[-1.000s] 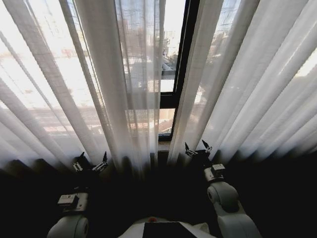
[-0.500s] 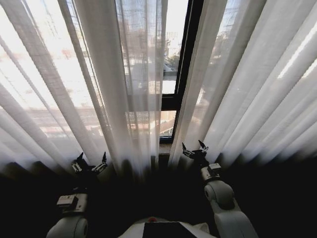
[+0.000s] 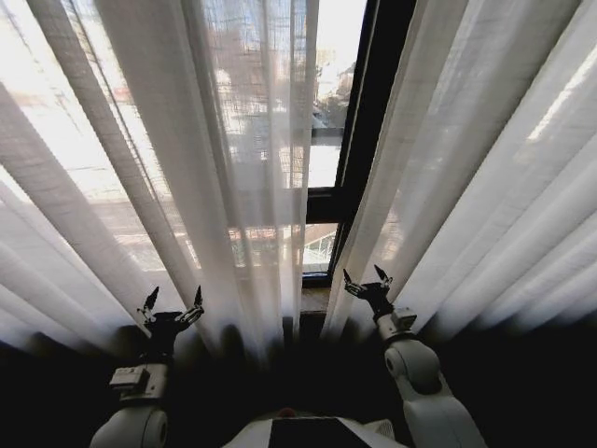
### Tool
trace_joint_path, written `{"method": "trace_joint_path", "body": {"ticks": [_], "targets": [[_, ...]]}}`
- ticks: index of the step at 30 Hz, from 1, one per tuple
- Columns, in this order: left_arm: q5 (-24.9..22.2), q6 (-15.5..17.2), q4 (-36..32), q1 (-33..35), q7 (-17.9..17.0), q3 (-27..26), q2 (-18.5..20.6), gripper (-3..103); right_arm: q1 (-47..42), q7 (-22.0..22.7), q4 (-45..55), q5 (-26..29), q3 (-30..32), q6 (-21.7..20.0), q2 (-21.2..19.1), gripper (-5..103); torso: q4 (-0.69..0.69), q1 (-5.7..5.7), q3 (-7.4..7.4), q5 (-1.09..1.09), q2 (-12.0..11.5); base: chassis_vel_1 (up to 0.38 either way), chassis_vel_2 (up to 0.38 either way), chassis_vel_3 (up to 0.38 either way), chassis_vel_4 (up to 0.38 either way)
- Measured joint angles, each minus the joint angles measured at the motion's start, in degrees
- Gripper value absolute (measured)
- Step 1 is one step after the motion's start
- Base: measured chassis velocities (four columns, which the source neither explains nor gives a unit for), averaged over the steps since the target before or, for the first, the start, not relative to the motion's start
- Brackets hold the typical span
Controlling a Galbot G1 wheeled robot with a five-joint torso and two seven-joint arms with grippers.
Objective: Open the curtains by pulling them apart, changing their state from closed to fully open.
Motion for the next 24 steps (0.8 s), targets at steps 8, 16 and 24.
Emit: {"method": "trace_joint_path", "body": {"ticks": [8, 16, 24], "targets": [[-0.2, -0.5, -0.5, 0.2, 0.0, -0.1, -0.4, 100, 4.5, 0.9, -3.0, 2.6, -0.2, -2.4, -0.1, 100, 0.0, -0.11, -0.04, 0.01, 0.1, 0.017, -0.02, -0.027, 0.008], [-0.3, -0.5, -1.1, 0.1, 0.0, -0.3, -0.6, 100, 8.0, 0.7, -5.1, 4.2, -1.1, -3.7, -0.5, 100, 0.0, -0.02, 0.0, 0.01, 0.0, 0.0, 0.0, 0.0, 0.0], [-0.4, -0.8, -1.4, 0.4, 0.0, -0.4, -0.7, 100, 10.0, 0.0, -5.9, 4.5, -1.4, -4.5, -0.5, 93, 0.0, -0.05, -0.02, 0.0, 0.0, 0.0, 0.0, 0.0, 0.0]]}}
